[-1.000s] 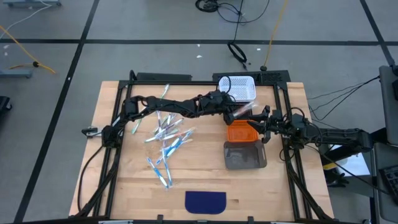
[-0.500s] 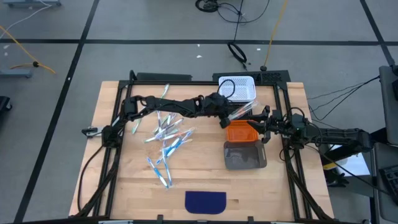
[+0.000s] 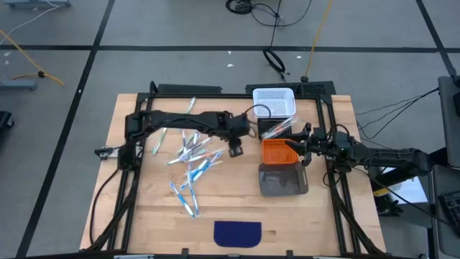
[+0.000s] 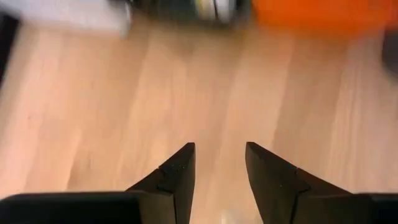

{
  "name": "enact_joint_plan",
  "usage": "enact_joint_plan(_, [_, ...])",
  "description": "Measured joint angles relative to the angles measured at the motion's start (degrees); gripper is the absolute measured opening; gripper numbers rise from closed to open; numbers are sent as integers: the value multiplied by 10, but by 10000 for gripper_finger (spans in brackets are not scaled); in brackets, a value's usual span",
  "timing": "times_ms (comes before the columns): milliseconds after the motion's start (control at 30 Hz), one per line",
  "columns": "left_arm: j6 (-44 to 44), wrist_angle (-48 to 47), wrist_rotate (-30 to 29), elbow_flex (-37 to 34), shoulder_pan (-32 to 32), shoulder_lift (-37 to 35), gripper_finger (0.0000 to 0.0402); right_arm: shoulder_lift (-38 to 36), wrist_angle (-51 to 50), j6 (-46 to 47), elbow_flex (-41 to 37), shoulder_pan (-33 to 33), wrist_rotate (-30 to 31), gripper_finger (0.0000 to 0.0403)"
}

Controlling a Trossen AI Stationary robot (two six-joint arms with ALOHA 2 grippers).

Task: Pick & Place Toothbrushes
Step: Put the orange toothbrush into the black bin

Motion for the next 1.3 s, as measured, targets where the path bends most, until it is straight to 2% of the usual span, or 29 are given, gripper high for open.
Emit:
enact_joint_plan(100, [-15,-73,-21,-5,-17,-7,143,0,0,0,0,0,0,125])
enact_joint_plan(200, [-30,-102,-35,-33,-33,-14,143,1,0,0,0,0,0,125])
enact_joint_plan(367, [-70,-92,-37,-109,-50,-58,143,0,0,-3,0,0,0,125])
enact_joint_plan(700, [-168,-86,-34,-275,-67,-205,143,0,1,-7,0,0,0,125])
enact_joint_plan(833, [-188,-85,-26,-325,-74,-236,143,0,1,-7,0,0,0,125])
enact_joint_plan(1067, [-194,-52,-3,-352,-82,-238,143,0,1,-5,0,0,0,125])
enact_joint_plan(1300, [-189,-43,-11,-353,-83,-238,143,0,1,1,0,0,0,125])
